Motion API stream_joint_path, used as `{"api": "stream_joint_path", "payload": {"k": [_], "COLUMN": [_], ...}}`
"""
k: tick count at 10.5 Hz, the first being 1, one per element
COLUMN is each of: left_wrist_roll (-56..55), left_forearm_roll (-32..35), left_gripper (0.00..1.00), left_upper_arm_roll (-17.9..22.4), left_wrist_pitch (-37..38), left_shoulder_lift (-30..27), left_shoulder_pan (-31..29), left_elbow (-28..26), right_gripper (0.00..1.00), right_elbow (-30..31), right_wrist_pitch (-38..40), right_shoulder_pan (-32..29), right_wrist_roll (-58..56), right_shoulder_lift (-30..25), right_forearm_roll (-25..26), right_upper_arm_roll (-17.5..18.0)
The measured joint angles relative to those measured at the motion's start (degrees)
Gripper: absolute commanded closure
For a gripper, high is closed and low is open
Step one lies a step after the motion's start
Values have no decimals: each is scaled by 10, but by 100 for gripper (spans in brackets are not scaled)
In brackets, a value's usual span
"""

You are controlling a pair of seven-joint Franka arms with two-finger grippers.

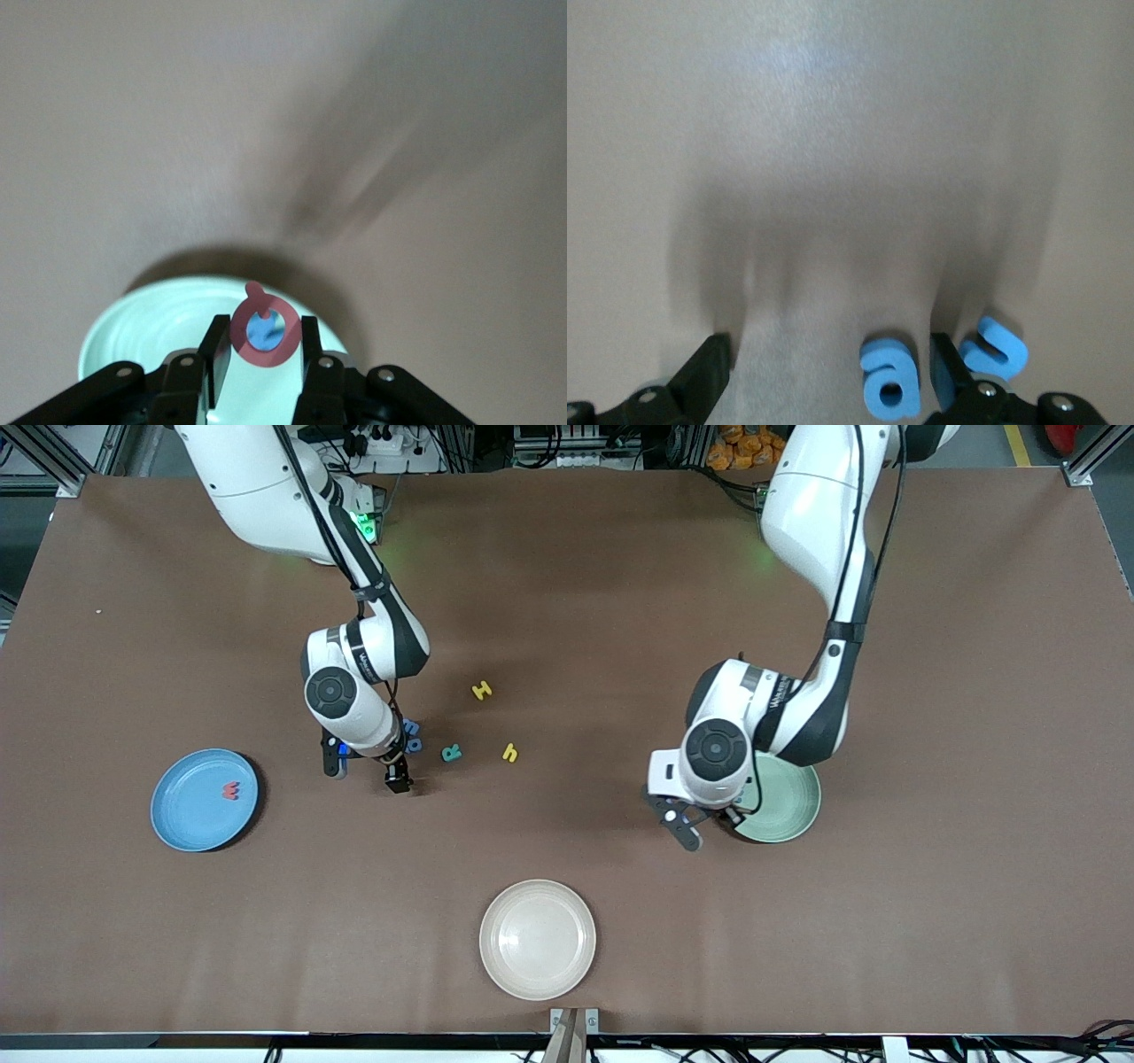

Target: Sort upper and lower case letters into plates

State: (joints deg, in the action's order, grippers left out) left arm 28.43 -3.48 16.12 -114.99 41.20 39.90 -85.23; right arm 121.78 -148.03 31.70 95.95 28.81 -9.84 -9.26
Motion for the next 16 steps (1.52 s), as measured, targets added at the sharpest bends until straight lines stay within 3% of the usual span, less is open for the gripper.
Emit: {"api": "stream_joint_path", "payload": {"k": [4, 5, 6, 9, 12, 16], "left_wrist_roll": [100, 121, 133, 118, 21, -270], "left_forearm_roll": [0, 0, 0, -2, -3, -49], "left_gripper": [82, 76, 1, 0, 0, 0], "left_upper_arm_roll": [9, 10, 10, 7, 2, -16], "left_wrist_pitch": [-3, -4, -4, -6, -14, -22], "left_shoulder_lift": [-60, -74, -86, -97, -97, -65], "left_shoulder_pan": [-37, -54, -66, -65, -50, 28], "left_elbow": [-124, -143, -155, -164, -157, -84], "right_gripper": [0, 0, 0, 0, 0, 0], "right_elbow": [6, 18, 35, 51, 52, 56], "right_wrist_pitch": [-8, -37, -74, -96, -69, -58], "right_shoulder_pan": [10, 10, 10, 11, 11, 10], "right_wrist_roll": [5, 5, 5, 5, 5, 5], "right_shoulder_lift": [-1, -1, -2, -9, -26, -32], "right_forearm_roll": [-1, -1, -2, -2, -2, -2], "right_upper_arm_roll": [0, 0, 0, 0, -3, -4]}}
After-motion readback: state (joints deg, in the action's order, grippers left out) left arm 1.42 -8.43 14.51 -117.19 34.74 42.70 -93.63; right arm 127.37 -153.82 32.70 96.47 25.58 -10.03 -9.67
